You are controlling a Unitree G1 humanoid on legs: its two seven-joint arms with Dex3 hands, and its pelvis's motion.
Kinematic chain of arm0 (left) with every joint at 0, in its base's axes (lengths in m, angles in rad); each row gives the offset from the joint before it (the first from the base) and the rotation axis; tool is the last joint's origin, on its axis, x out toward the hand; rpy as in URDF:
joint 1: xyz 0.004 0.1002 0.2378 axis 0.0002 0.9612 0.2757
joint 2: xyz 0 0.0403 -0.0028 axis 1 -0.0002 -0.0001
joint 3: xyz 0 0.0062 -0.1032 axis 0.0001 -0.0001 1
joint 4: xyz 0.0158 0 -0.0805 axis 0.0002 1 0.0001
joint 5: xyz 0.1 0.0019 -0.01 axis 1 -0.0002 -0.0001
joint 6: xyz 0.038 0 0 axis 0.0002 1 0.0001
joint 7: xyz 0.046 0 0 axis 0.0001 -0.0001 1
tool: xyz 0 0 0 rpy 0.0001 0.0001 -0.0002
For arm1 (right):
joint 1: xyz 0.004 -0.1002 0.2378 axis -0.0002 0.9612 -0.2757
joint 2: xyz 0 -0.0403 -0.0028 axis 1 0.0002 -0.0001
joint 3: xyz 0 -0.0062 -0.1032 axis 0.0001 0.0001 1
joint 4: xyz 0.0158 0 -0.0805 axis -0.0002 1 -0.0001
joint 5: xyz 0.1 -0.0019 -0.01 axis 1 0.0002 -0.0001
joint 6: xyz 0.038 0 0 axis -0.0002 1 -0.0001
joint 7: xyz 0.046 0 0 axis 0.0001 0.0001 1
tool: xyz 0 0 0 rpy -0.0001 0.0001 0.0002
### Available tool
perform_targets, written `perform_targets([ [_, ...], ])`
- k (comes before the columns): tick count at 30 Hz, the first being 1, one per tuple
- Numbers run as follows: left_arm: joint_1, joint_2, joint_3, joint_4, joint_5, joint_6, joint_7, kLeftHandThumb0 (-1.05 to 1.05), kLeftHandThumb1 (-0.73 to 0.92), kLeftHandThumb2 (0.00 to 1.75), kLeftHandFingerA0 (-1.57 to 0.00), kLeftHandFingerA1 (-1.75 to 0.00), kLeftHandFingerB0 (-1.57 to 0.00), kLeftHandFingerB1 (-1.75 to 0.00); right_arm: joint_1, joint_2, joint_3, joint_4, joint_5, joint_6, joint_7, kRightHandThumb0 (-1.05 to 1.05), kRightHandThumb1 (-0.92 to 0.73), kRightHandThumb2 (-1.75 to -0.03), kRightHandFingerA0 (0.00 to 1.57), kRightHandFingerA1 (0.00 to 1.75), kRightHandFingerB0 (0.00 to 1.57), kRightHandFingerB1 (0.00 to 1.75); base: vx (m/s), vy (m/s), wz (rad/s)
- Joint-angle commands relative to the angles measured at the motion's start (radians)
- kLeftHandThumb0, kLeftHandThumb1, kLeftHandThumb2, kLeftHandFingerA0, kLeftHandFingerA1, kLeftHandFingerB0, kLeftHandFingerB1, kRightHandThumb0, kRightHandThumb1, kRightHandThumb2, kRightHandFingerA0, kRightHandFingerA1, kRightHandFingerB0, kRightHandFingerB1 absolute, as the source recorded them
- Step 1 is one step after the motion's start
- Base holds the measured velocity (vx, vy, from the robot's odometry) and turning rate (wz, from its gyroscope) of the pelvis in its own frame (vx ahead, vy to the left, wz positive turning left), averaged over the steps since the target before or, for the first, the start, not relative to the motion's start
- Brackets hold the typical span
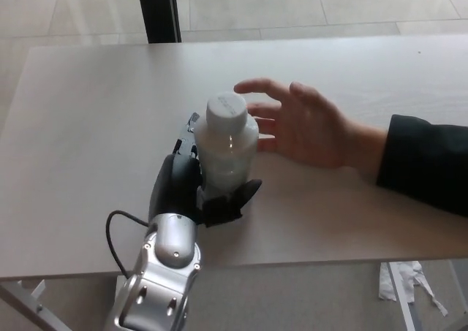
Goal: Pick up a bottle and hand it
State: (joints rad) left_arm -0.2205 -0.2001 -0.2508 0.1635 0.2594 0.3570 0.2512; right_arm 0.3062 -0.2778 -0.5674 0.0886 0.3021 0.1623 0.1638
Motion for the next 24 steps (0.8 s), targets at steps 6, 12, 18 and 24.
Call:
perform_targets([
  [6, -0.051, -0.177, 0.026, 0.239, 0.051, -0.222, 0.415, -0.05, 0.79, 0.82, -0.91, -1.47, -0.87, -0.89, -0.012, 0.004, -0.006, -0.001, 0.018, 0.013, -0.015, -0.80, -0.46, -0.95, 1.22, 1.35, 0.33, 0.66, 0.00, 0.000, 0.00],
  [12, -0.048, -0.163, 0.009, 0.279, 0.045, -0.283, 0.425, 0.00, 0.76, 1.14, -0.86, -1.75, -0.74, -1.54, -0.003, 0.005, -0.005, -0.017, 0.001, 0.020, -0.037, -0.76, -0.63, -0.63, 1.00, 1.47, 0.30, 0.66, 0.00, 0.000, 0.00],
  [18, -0.019, -0.136, 0.015, 0.292, 0.027, -0.322, 0.437, 0.00, 0.76, 1.12, -0.84, -1.75, -0.72, -1.52, 0.025, 0.006, -0.013, -0.025, 0.008, 0.019, -0.024, -0.80, -0.50, -0.98, 1.10, 1.29, 0.26, 0.64, 0.00, 0.000, 0.00],
  [24, 0.003, -0.086, 0.031, 0.282, 0.022, -0.344, 0.431, 0.02, 0.64, 1.18, -0.86, -1.71, -0.75, -1.51, 0.012, -0.005, -0.012, 0.033, -0.005, -0.015, -0.018, -0.81, -0.48, -0.93, 0.87, 1.04, 0.29, 0.65, 0.00, 0.000, 0.00],
])
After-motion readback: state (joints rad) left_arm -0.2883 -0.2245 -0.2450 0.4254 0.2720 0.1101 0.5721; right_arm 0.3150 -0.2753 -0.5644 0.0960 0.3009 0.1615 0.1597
